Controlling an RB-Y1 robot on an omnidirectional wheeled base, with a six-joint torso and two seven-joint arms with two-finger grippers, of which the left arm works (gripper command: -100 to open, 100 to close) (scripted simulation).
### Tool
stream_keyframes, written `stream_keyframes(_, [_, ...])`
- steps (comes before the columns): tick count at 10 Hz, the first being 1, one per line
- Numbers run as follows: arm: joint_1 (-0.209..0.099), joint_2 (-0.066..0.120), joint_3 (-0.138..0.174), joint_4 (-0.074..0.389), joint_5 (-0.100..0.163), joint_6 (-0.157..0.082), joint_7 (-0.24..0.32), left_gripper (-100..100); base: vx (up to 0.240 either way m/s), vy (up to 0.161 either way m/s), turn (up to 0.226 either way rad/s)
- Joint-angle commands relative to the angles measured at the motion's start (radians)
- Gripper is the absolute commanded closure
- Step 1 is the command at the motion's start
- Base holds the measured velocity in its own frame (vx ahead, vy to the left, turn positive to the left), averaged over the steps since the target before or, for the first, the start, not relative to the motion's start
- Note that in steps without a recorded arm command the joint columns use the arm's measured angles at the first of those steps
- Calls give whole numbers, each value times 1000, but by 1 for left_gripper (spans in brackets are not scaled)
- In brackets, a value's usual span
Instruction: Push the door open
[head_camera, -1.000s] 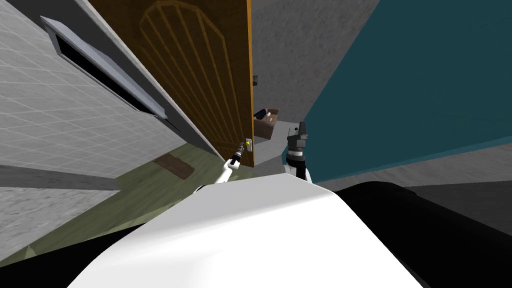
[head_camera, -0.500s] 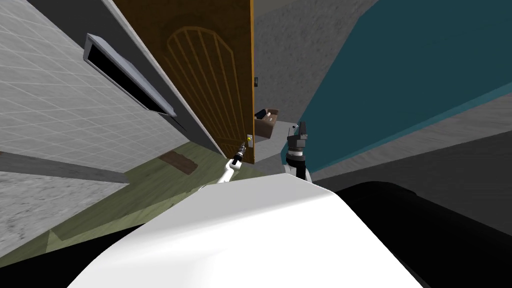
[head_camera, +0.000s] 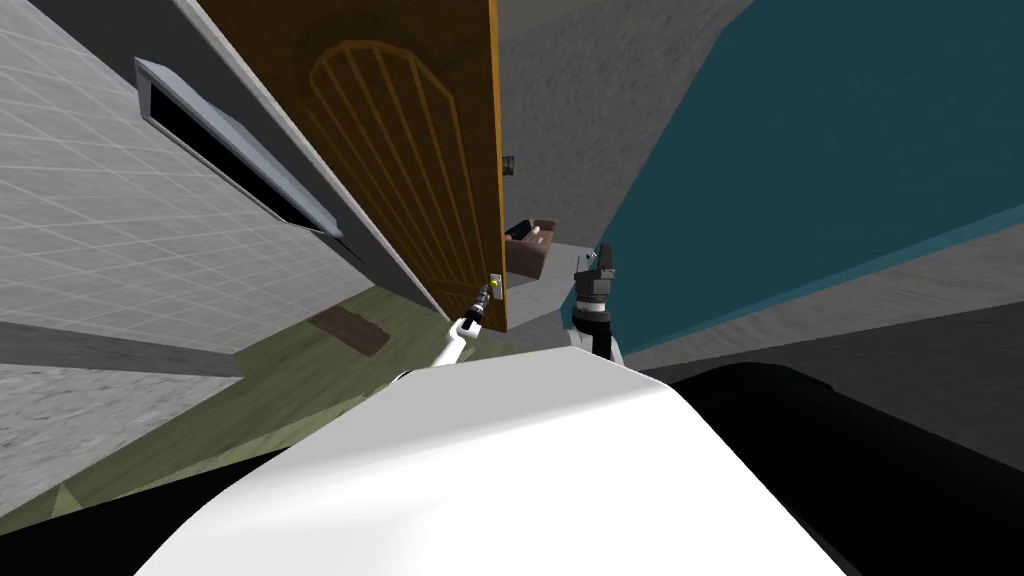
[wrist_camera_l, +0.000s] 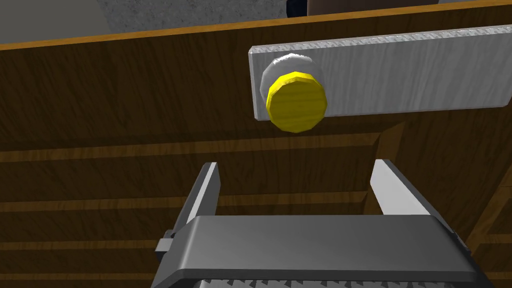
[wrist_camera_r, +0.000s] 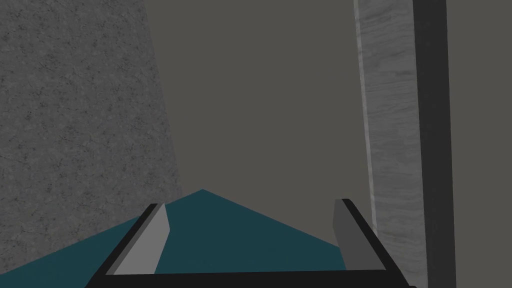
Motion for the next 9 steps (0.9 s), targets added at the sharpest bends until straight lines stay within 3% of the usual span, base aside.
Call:
stream_keyframes(1, [-2,0,5,6,1,-5,-4,-100,209,-68,-18])
stream_keyframes(4, [-4,-18,13,10,3,-9,-10,-100,196,-75,-19])
stream_keyframes(5, [-4,-13,11,9,3,-8,-9,-100,91,-24,0])
stream_keyframes(6, [-4,-13,11,9,3,-8,-9,100,-14,1,4])
stream_keyframes(9, [-4,-13,11,9,3,-8,-9,100,-25,9,-2])
